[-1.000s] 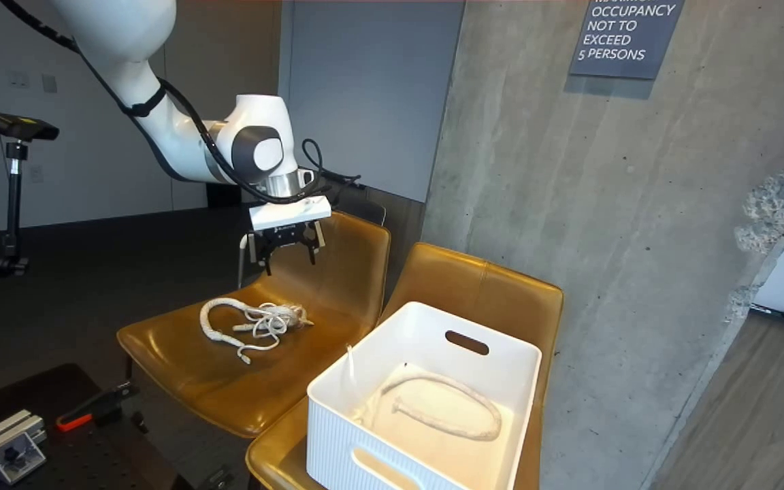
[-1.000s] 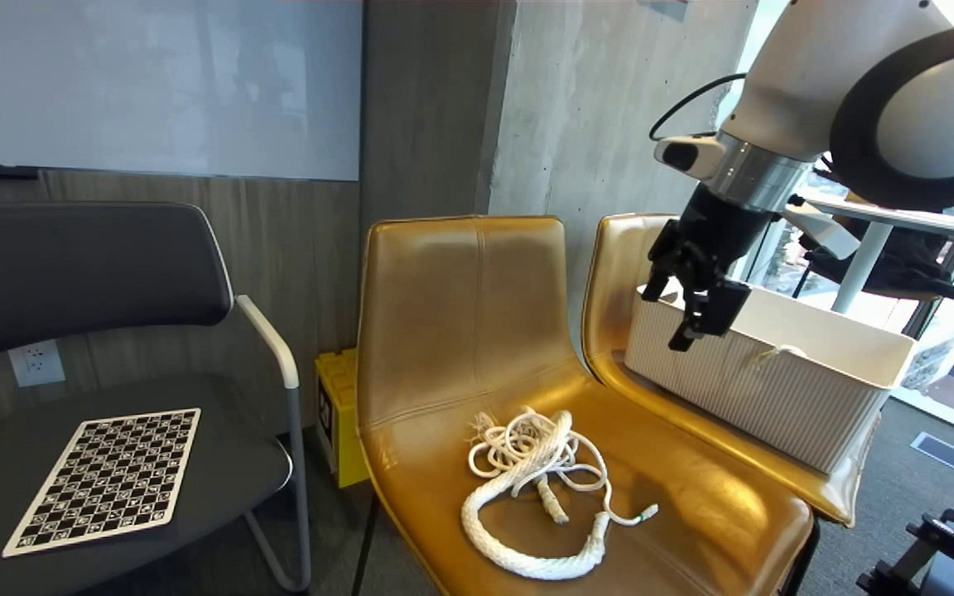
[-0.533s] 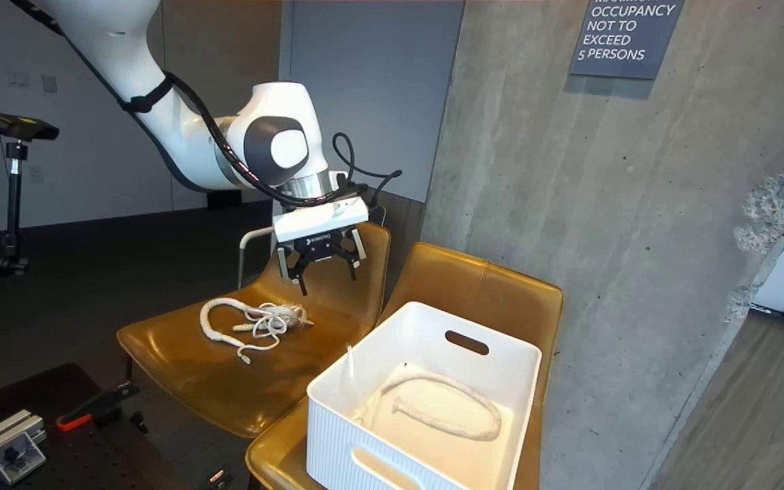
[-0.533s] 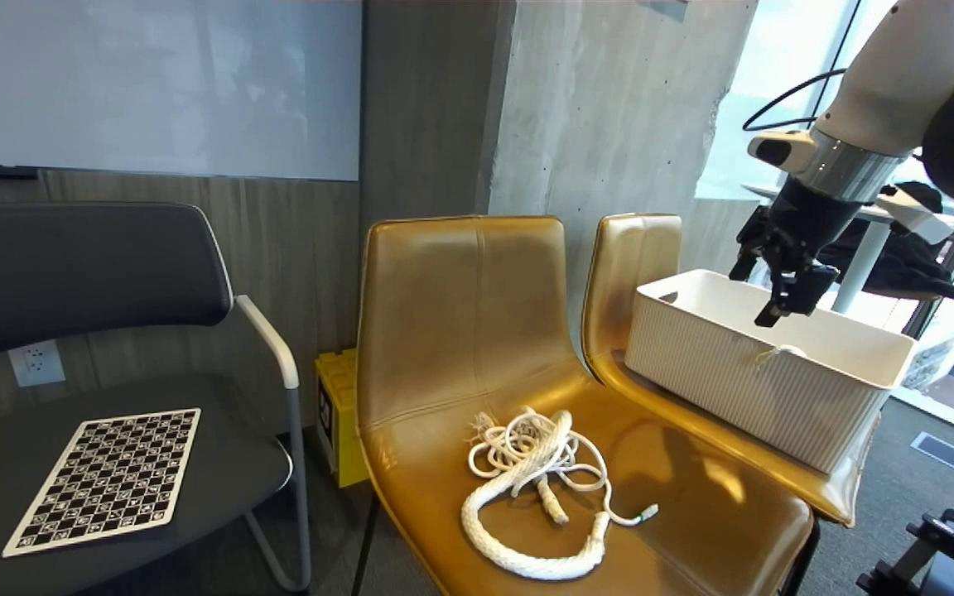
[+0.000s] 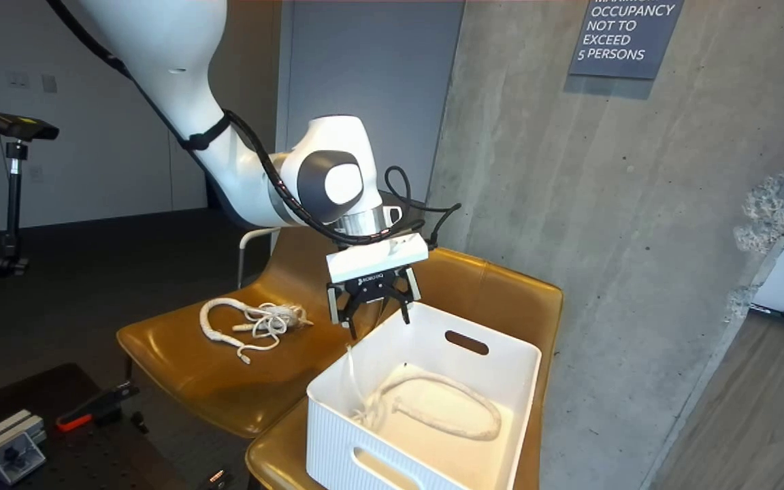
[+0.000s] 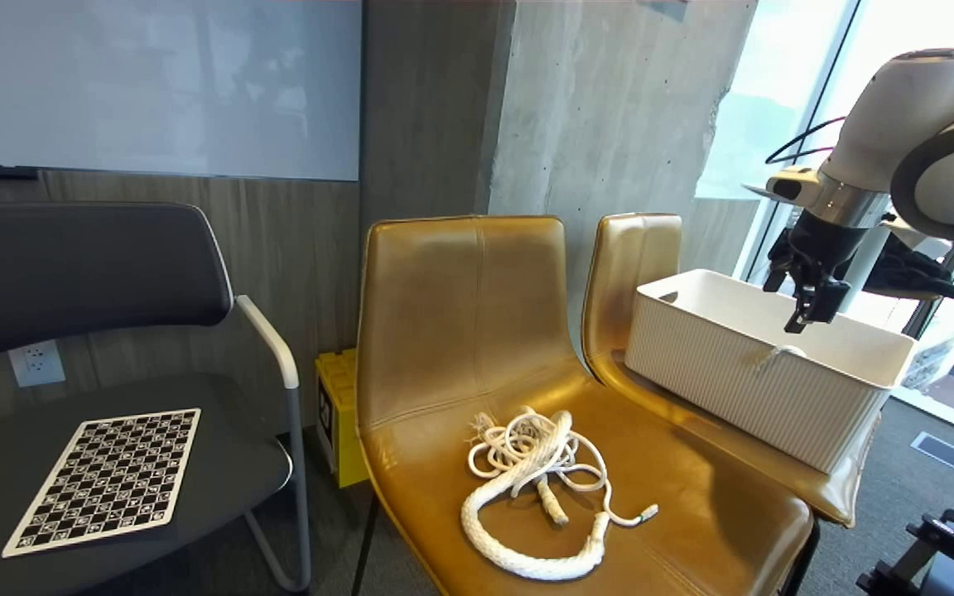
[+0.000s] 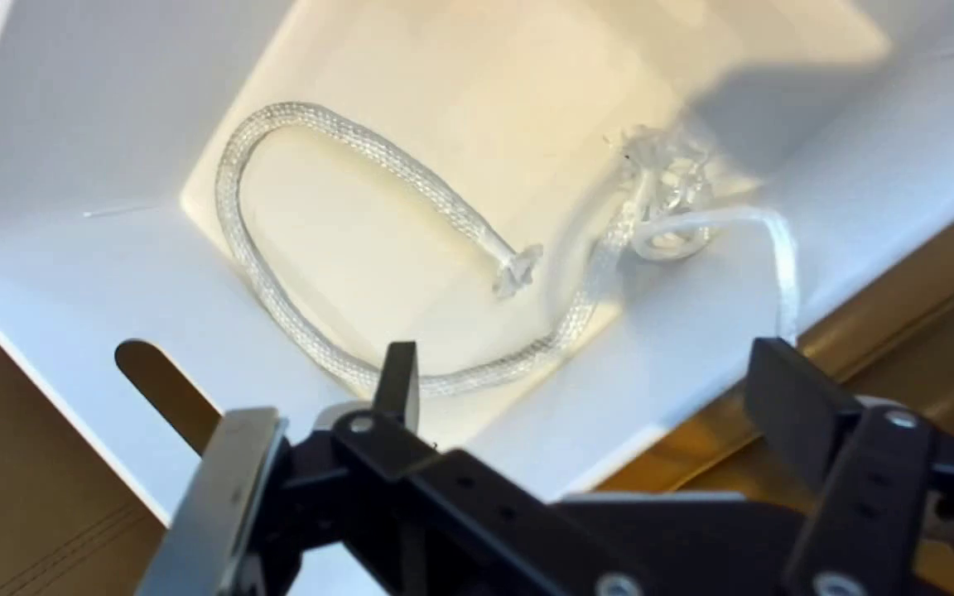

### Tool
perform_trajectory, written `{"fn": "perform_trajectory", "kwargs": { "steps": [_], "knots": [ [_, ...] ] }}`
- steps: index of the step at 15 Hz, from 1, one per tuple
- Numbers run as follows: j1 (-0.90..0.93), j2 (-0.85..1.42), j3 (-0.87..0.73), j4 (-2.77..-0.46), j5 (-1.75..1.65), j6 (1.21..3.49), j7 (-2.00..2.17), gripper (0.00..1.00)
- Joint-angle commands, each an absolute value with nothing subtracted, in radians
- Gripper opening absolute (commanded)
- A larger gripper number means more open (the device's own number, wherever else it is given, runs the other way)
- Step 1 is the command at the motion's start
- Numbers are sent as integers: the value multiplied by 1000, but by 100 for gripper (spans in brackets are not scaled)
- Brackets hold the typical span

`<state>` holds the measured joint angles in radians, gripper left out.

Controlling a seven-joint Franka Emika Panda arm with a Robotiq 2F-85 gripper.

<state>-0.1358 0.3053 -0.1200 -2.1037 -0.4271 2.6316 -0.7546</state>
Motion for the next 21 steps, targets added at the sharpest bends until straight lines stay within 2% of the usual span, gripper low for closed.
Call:
{"fn": "perform_trajectory", "kwargs": {
  "steps": [1, 12, 17, 21],
  "knots": [
    [-155, 448, -152, -1966, -483, 2655, -753, 100],
    [-263, 798, -155, -1571, -358, 2639, -607, 100],
    [-213, 867, -202, -1505, -364, 2655, -399, 100],
    [-136, 883, -312, -1519, -427, 2653, -203, 100]
  ]
}}
